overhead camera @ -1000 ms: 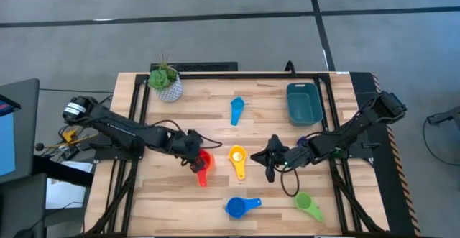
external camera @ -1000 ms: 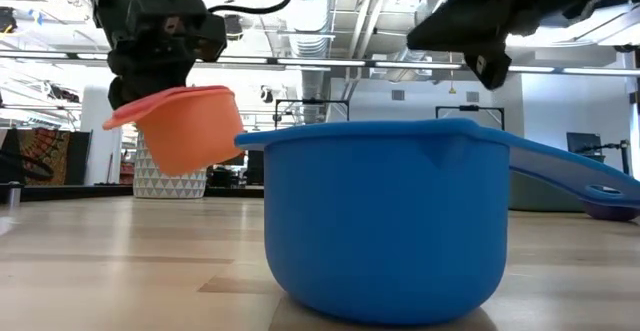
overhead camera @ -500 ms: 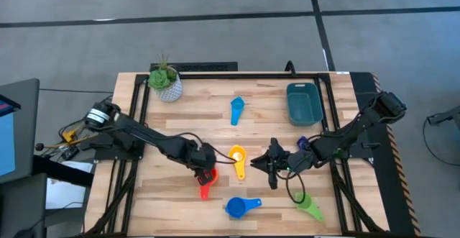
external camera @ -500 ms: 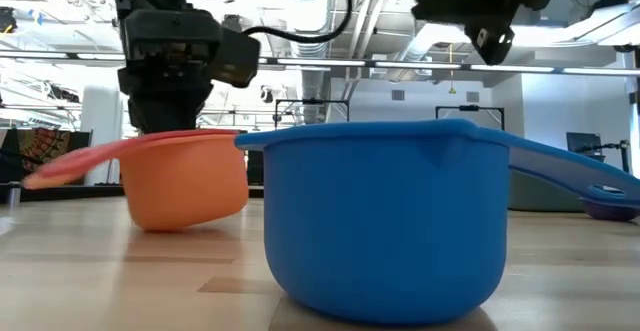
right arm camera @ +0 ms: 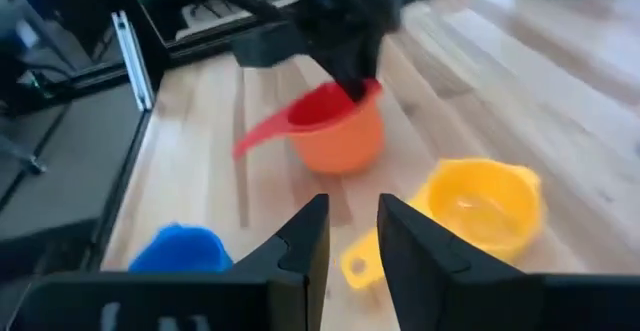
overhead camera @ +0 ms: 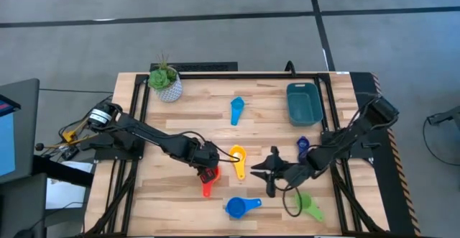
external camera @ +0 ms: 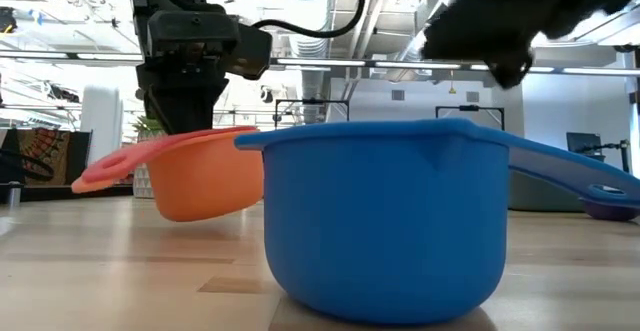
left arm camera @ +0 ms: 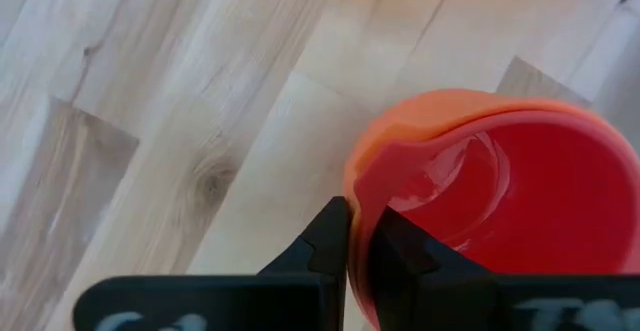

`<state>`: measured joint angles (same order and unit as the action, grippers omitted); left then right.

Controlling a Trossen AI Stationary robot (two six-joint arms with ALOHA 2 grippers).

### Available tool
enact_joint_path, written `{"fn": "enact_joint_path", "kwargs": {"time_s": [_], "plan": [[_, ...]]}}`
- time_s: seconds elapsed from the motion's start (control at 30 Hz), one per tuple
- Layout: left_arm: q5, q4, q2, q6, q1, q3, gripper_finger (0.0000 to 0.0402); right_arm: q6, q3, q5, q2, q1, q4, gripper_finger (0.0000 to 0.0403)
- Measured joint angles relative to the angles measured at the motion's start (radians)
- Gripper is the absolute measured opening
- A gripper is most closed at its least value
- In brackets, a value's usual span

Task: Nest measuring cups in basket
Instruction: Move the nested measuring cups to the center of the table, then stack the blue measuring cup into the red measuring cup

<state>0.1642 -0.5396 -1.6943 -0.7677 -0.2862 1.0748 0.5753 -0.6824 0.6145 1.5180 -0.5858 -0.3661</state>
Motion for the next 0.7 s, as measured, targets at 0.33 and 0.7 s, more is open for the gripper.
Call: {"fn": "enact_joint_path", "kwargs": {"time_s": [0.33,0.7], "plan": [[0.015,-0.004,0.000,0.055,0.018,0.000,0.0080,-0.104,-0.175,-0.069,0.172,0.005,0.039,0.0191],[0.069,-0.003,0.102,0.191,0.035,0.000,0.0235,-0.105,-0.383,-0.283,0.335,0.054,0.123,0.0224]]}}
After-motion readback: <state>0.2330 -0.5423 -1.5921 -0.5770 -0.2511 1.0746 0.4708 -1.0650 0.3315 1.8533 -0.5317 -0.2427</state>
